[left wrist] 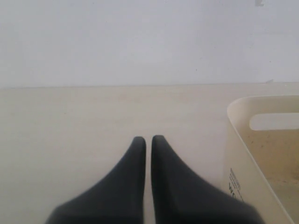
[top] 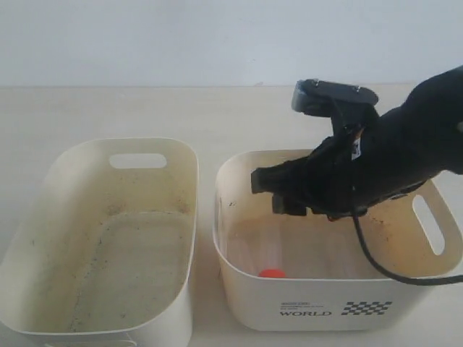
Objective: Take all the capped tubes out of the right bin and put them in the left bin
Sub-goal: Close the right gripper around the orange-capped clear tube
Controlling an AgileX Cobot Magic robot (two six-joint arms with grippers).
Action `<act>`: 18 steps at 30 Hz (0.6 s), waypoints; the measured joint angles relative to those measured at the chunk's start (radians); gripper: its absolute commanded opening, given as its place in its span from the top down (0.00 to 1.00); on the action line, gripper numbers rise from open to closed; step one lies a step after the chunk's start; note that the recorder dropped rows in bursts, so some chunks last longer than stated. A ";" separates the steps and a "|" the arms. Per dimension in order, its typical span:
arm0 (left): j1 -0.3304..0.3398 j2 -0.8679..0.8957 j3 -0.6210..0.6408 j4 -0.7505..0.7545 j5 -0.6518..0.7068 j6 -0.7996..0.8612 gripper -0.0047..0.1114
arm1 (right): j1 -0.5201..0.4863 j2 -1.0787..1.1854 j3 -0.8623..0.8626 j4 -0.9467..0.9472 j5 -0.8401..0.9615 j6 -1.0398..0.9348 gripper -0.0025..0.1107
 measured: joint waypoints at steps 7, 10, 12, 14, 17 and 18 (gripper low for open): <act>0.000 0.000 0.000 0.000 0.000 0.000 0.92 | 0.000 0.180 0.000 0.000 -0.010 0.034 0.47; 0.000 0.000 0.000 0.000 0.000 0.000 0.92 | 0.000 0.231 0.000 0.000 -0.019 0.039 0.40; 0.000 0.000 0.000 0.000 0.000 0.000 0.92 | 0.000 0.243 -0.002 0.002 -0.047 0.043 0.33; 0.000 0.000 0.000 0.000 0.000 0.000 0.92 | 0.000 0.263 -0.004 0.002 -0.068 0.045 0.28; 0.000 0.000 0.000 0.000 0.000 0.000 0.92 | 0.002 0.300 -0.004 -0.002 -0.059 0.045 0.31; 0.000 0.000 0.000 0.000 0.000 0.000 0.92 | 0.002 0.302 -0.006 -0.002 -0.061 0.045 0.33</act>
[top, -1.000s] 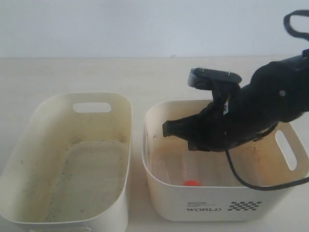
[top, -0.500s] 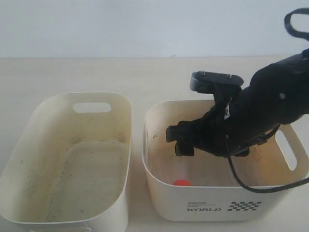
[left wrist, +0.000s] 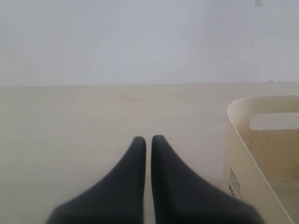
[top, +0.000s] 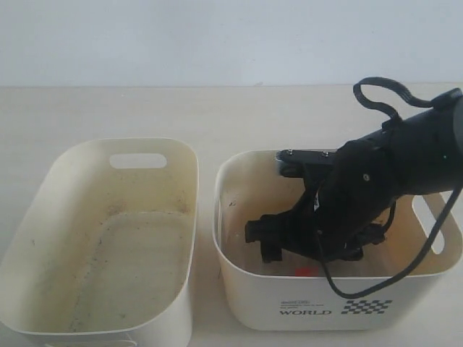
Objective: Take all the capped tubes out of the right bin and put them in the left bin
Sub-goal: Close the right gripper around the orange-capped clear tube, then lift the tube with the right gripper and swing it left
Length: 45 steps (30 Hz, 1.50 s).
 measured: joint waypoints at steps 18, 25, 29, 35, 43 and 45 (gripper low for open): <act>0.000 0.000 0.000 0.000 0.000 0.000 0.92 | 0.000 0.024 -0.004 -0.015 -0.031 0.000 0.98; 0.000 0.000 0.000 0.000 0.000 0.000 0.92 | 0.000 0.014 -0.004 -0.015 -0.029 -0.002 0.98; 0.000 0.000 0.000 0.000 0.000 0.000 0.92 | 0.000 -0.016 0.003 -0.011 0.005 -0.002 0.98; 0.000 0.000 0.000 0.000 0.000 0.000 0.92 | 0.000 -0.123 0.003 -0.016 0.018 -0.002 0.98; 0.000 0.000 0.000 0.000 0.000 0.000 0.92 | 0.000 -0.257 0.003 -0.035 0.046 -0.002 0.98; 0.000 0.000 0.000 0.000 0.000 0.000 0.92 | 0.000 -0.286 0.003 -0.046 0.057 -0.002 0.98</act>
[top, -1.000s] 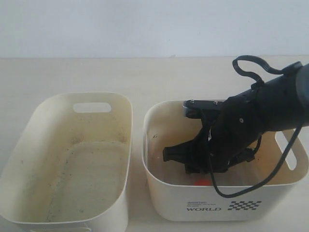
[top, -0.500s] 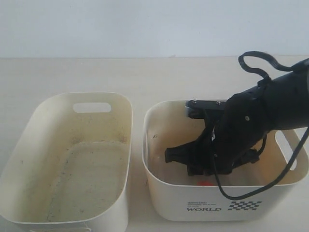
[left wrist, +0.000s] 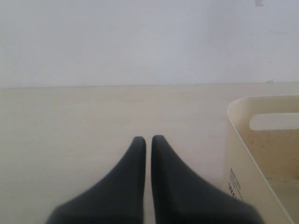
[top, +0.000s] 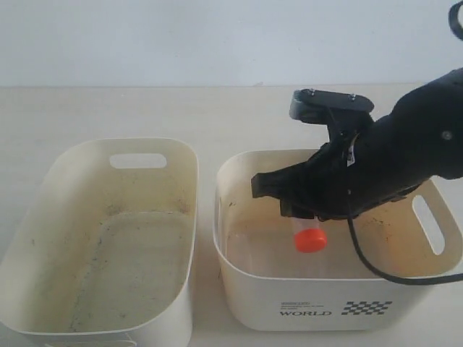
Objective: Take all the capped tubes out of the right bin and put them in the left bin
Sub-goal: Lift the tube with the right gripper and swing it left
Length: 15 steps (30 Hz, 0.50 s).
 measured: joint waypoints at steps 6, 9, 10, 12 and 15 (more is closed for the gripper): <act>0.000 0.000 0.000 0.000 0.000 0.000 0.92 | 0.000 -0.095 0.002 -0.005 0.016 0.000 0.98; 0.000 0.000 0.000 0.000 0.000 0.000 0.92 | 0.000 -0.162 0.002 0.026 -0.002 0.000 0.98; 0.000 0.000 0.000 0.000 0.000 0.000 0.92 | 0.000 -0.187 0.002 0.046 -0.019 0.000 0.98; 0.000 0.000 0.000 0.000 0.000 0.000 0.92 | 0.000 -0.231 0.002 0.092 -0.072 0.000 0.98; 0.000 0.000 0.000 0.000 0.000 0.000 0.92 | 0.032 -0.285 0.002 0.147 -0.172 -0.012 0.98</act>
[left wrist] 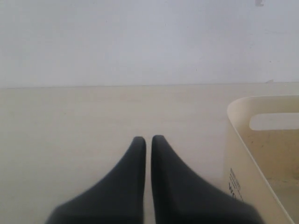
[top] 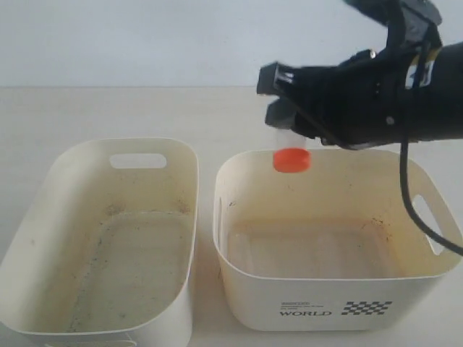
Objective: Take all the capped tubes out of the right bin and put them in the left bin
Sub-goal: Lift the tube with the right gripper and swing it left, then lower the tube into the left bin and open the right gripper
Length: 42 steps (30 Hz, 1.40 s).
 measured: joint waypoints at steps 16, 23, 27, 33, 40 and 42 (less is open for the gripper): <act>0.000 0.000 0.000 0.000 0.000 0.000 0.92 | 0.344 0.220 0.000 0.030 -0.485 -0.007 0.98; 0.000 0.000 0.000 0.000 0.000 0.000 0.92 | 0.354 0.323 -0.004 0.032 -0.497 -0.007 0.67; 0.000 0.000 0.000 0.000 0.000 0.000 0.92 | 0.354 0.331 -0.020 0.032 -0.495 -0.007 0.33; 0.000 0.000 0.000 0.000 0.000 0.000 0.92 | 0.354 0.331 -0.067 0.021 -0.424 -0.024 0.35; 0.000 0.000 0.000 0.000 0.000 0.000 0.92 | 0.349 0.312 -0.249 0.003 -0.019 -0.165 0.35; 0.000 0.000 0.000 0.000 0.000 0.000 0.92 | 0.326 0.307 -0.316 -0.013 0.125 -0.167 0.35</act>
